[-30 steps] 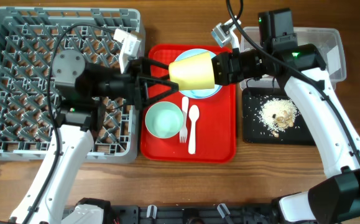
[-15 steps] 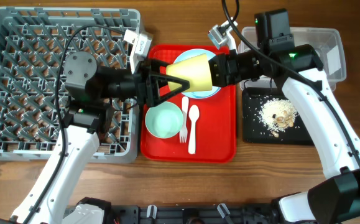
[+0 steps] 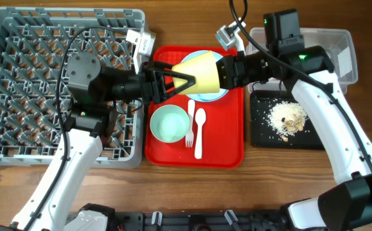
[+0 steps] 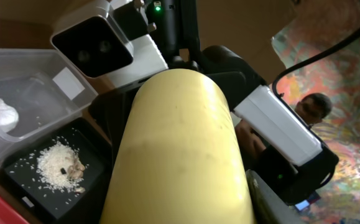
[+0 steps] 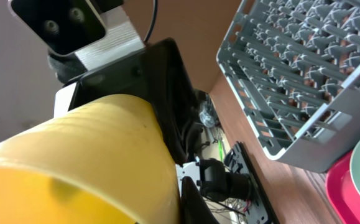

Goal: Sort waste into correct bins and load items into the dishwasher rack
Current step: 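Lift the yellow cup and hand it to the left gripper, then place the yellow cup into the rack with the left gripper, then grasp the green bowl on the tray with the left gripper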

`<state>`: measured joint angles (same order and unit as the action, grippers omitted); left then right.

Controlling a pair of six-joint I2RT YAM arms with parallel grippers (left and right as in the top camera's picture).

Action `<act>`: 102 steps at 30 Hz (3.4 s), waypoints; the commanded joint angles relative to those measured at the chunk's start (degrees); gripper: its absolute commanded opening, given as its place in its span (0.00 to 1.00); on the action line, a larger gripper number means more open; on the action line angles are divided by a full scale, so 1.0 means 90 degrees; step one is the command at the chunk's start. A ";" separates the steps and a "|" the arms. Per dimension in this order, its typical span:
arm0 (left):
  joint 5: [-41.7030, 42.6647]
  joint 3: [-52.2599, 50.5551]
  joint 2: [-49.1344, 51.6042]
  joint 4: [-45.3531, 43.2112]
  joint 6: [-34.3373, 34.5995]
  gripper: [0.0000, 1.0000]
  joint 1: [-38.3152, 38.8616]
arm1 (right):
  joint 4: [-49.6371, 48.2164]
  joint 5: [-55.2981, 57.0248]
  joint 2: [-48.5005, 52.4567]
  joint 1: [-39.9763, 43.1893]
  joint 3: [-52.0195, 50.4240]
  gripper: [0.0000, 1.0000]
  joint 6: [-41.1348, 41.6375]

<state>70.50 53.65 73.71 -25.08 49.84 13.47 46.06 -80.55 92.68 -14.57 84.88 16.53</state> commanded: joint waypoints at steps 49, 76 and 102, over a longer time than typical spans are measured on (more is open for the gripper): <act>-0.8774 0.0678 -0.0576 0.9364 -0.3589 0.04 -0.2458 | 0.2246 0.7645 -0.0964 0.0646 0.0017 0.66 -0.0828; -0.6849 0.1462 0.0124 0.8762 -0.3441 1.00 -0.0333 | 0.2540 0.7647 -0.0964 0.0646 0.0017 0.67 -0.0835; -0.7461 0.1457 0.3327 0.7546 -0.3439 0.04 0.2676 | 0.2679 0.7669 -0.0964 0.0646 0.0017 0.66 -0.0835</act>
<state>3.49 66.13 103.90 43.20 18.79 37.30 69.93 -12.53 84.40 -8.58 84.77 9.74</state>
